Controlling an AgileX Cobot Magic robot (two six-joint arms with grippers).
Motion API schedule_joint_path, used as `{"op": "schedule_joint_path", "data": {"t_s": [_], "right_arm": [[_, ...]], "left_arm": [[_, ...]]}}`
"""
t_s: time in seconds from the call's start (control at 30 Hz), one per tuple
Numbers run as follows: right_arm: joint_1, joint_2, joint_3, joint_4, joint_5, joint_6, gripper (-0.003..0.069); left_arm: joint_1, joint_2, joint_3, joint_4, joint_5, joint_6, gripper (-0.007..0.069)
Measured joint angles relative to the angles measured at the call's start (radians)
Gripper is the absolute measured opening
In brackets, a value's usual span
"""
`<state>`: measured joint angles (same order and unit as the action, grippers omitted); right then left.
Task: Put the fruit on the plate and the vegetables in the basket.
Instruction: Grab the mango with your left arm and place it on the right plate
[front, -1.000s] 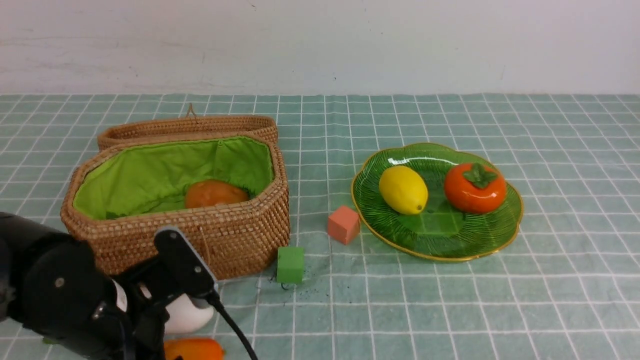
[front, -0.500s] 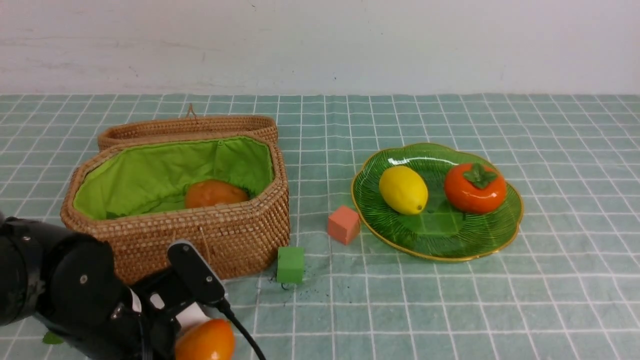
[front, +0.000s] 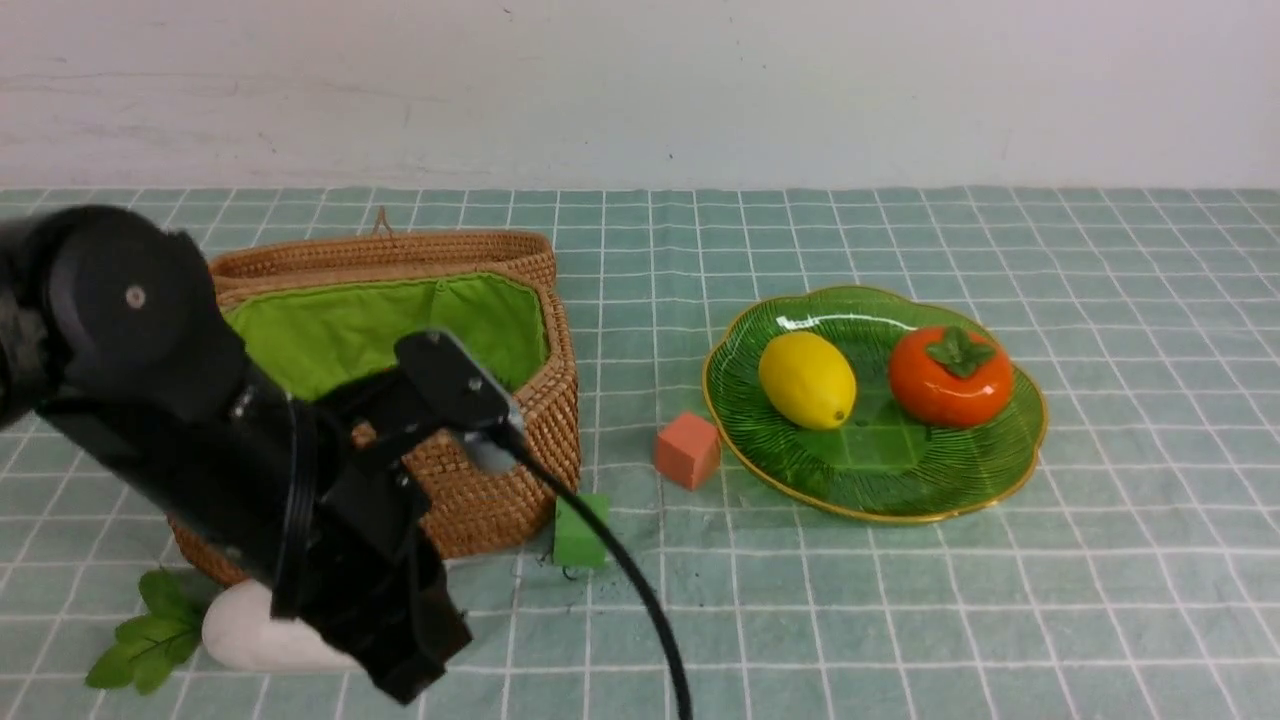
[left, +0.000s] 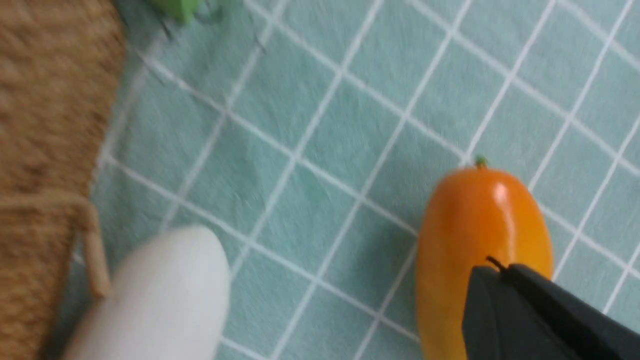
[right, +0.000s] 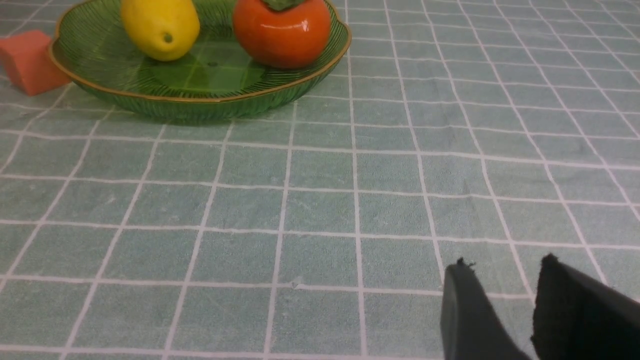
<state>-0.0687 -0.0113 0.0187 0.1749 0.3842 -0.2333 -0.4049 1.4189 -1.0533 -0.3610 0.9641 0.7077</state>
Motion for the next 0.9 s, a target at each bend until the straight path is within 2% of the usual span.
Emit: {"op": "schedule_joint_path", "data": {"t_s": [0.1, 0.17, 0.27, 0.37, 0.4, 0.47, 0.5, 0.57, 0.63, 0.73, 0.87, 0.9], "right_arm": [[0.000, 0.000, 0.000, 0.000, 0.000, 0.000, 0.0225], [0.000, 0.000, 0.000, 0.000, 0.000, 0.000, 0.0227], [0.000, 0.000, 0.000, -0.001, 0.000, 0.000, 0.0232], [0.000, 0.000, 0.000, -0.012, 0.000, 0.000, 0.0234], [0.000, 0.000, 0.000, -0.012, 0.000, 0.000, 0.0234], [0.000, 0.000, 0.000, -0.017, 0.000, 0.000, 0.0235], [0.000, 0.000, 0.000, -0.021, 0.000, 0.000, 0.0236], [0.000, 0.000, 0.000, -0.022, 0.000, 0.000, 0.0238], [0.000, 0.000, 0.000, -0.023, 0.000, 0.000, 0.0237], [0.000, 0.000, 0.000, -0.023, 0.000, 0.000, 0.0239], [0.000, 0.000, 0.000, -0.023, 0.001, 0.000, 0.0239], [0.000, 0.000, 0.000, -0.023, 0.001, 0.000, 0.0239]], "left_arm": [[0.000, 0.013, -0.047, -0.002, 0.015, -0.008, -0.0013], [-0.009, 0.022, -0.063, 0.002, 0.088, -0.023, -0.0008], [-0.051, 0.013, -0.035, 0.020, 0.148, -0.026, 0.0068], [-0.108, 0.003, 0.030, 0.054, 0.131, -0.040, 0.0247], [-0.112, 0.003, 0.030, 0.054, 0.127, -0.040, 0.0247], [-0.140, 0.002, 0.077, 0.088, 0.093, -0.072, 0.0377], [-0.158, 0.002, 0.122, 0.129, 0.040, -0.125, 0.0544], [-0.160, 0.002, 0.164, 0.172, -0.028, -0.192, 0.0627], [-0.160, 0.006, 0.201, 0.216, -0.106, -0.254, 0.0658], [-0.160, 0.026, 0.237, 0.237, -0.197, -0.289, 0.0655], [-0.160, 0.070, 0.251, 0.239, -0.250, -0.301, 0.0616], [-0.160, 0.090, 0.252, 0.239, -0.280, -0.301, 0.0578]]}}
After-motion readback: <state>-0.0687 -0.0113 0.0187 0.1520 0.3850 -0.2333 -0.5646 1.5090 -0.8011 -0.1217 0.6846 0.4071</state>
